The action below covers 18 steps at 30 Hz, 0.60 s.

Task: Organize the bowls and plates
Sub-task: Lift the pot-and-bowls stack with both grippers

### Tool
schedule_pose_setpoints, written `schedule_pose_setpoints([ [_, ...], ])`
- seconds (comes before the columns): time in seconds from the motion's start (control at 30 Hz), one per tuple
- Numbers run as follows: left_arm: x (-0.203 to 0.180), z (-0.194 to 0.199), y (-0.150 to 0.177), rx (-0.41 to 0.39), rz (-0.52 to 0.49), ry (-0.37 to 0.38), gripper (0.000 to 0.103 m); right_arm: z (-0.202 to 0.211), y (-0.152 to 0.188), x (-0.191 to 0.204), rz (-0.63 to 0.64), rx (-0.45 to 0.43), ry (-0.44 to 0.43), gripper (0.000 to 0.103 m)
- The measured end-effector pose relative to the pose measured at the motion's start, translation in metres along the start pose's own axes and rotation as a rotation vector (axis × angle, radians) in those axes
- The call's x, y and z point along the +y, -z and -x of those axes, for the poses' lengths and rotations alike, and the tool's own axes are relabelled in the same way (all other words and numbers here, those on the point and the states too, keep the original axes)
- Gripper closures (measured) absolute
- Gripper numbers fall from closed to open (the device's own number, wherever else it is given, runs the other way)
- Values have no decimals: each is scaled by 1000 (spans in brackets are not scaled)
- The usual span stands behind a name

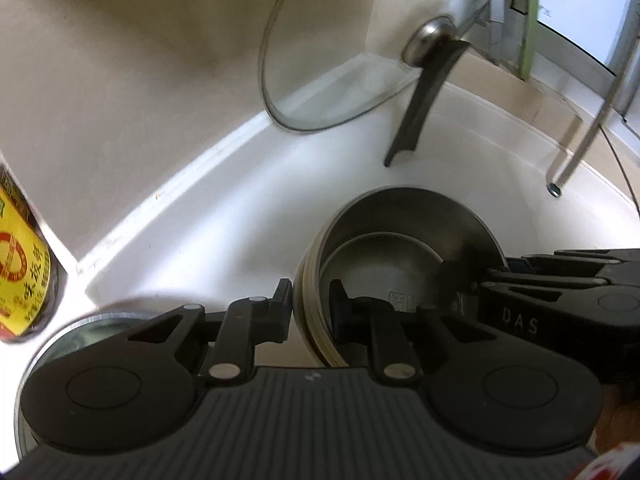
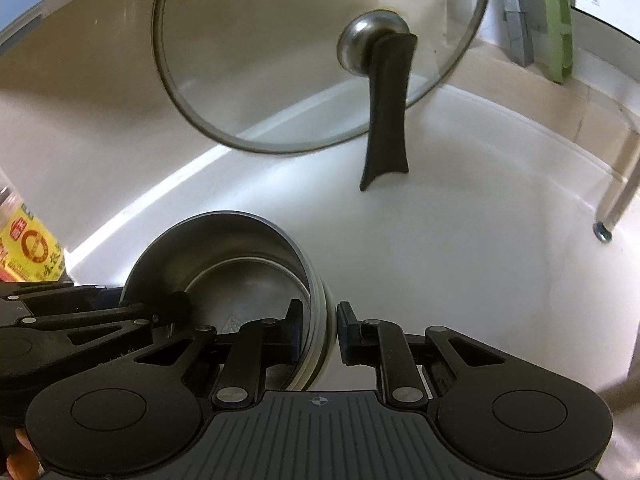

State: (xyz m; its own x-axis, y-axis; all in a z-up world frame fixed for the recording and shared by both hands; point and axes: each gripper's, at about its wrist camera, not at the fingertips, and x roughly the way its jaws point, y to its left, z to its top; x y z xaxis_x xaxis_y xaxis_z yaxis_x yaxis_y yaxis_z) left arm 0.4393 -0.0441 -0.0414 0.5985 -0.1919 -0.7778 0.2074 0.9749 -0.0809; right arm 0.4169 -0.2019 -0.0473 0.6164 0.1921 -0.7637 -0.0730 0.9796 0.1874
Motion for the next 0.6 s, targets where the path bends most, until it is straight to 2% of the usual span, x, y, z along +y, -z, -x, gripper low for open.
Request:
schedule_pose_setpoints([
  [0.6,-34,65,82,16,-41,56,85,76,88,-1,-20,38,1,85],
])
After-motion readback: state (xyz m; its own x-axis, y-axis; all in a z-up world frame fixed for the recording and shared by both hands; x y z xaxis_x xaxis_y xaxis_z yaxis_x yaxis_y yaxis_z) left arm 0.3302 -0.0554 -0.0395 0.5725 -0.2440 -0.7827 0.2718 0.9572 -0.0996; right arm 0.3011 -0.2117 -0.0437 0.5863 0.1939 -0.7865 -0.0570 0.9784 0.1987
